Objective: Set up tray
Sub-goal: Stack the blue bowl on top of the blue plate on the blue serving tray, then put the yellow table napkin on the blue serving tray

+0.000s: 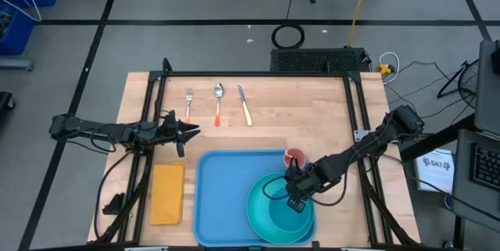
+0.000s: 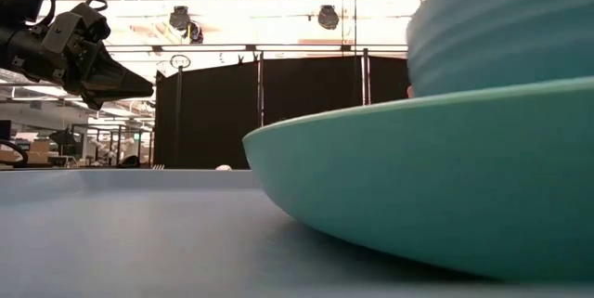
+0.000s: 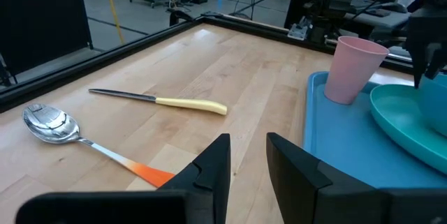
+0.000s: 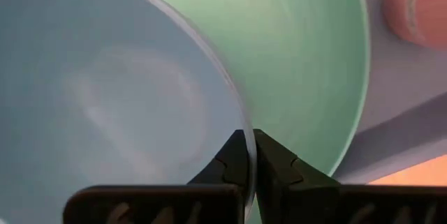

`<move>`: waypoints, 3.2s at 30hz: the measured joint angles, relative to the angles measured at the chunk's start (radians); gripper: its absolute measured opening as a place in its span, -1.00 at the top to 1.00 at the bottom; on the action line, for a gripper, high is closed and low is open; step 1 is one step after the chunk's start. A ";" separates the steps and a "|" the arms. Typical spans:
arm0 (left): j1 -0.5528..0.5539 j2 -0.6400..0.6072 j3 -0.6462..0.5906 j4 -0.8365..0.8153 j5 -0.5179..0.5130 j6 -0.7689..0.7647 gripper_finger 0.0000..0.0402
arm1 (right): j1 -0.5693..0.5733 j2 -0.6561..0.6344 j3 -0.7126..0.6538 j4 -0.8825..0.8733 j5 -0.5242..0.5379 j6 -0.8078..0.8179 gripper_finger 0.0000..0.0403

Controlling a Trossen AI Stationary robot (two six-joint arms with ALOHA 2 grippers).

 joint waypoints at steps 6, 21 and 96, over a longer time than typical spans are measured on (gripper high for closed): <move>0.000 0.000 0.000 0.000 0.000 0.000 0.52 | 0.001 0.000 0.001 0.054 -0.026 0.010 0.74; 0.000 0.000 0.000 0.000 0.001 0.000 0.52 | 0.001 -0.109 0.001 -0.045 0.081 -0.021 0.39; 0.000 0.000 0.000 0.007 0.001 -0.060 0.52 | -0.666 -1.647 -1.078 0.748 0.272 -1.142 0.39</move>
